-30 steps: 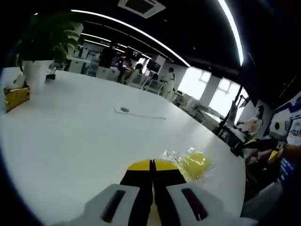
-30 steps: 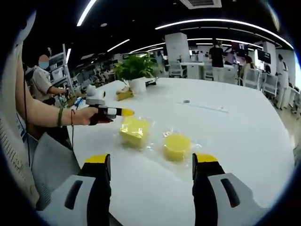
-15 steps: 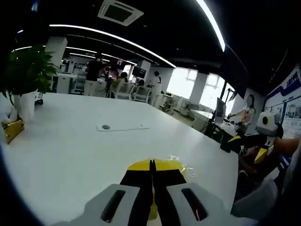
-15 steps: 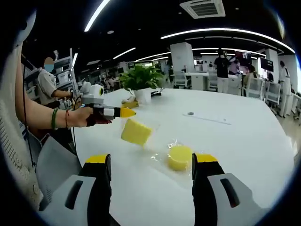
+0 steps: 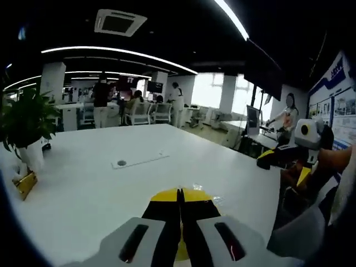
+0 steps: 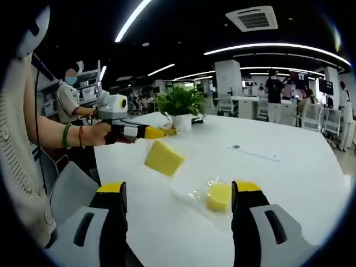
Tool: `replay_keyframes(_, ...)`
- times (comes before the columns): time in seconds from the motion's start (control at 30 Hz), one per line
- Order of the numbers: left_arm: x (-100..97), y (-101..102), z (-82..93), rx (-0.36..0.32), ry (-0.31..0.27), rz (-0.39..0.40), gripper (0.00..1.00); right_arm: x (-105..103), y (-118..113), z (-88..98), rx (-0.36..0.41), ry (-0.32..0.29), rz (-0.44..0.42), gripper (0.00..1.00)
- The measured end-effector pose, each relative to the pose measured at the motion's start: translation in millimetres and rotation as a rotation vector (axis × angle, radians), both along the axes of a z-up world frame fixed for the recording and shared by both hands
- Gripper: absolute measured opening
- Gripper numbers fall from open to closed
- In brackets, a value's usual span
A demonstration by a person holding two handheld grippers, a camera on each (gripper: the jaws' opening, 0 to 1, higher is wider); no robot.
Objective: Compare the silicone blocks by pressing each to a similar depth, holding the contact briefly, and releasing to observe deformation and rebound differences across the visible hardness samples.
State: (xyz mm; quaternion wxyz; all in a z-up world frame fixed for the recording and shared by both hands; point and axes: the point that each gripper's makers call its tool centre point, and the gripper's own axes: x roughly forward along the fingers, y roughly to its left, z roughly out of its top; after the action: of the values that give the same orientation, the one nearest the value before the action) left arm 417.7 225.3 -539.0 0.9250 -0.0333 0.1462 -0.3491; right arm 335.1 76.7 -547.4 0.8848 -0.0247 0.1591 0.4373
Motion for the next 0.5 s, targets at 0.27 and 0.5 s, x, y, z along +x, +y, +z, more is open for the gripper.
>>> replay_keyframes(0.27,-10.1,-6,38.6,0.01,-0.048,-0.036,0.0,-1,8,7.3,-0.012,-0.025,0.081,0.77)
replay_keyframes(0.5,-15.4,-15,61.3,0.013,-0.084,-0.096,0.0,8,19,23.5,-0.033,-0.072,0.166,0.81)
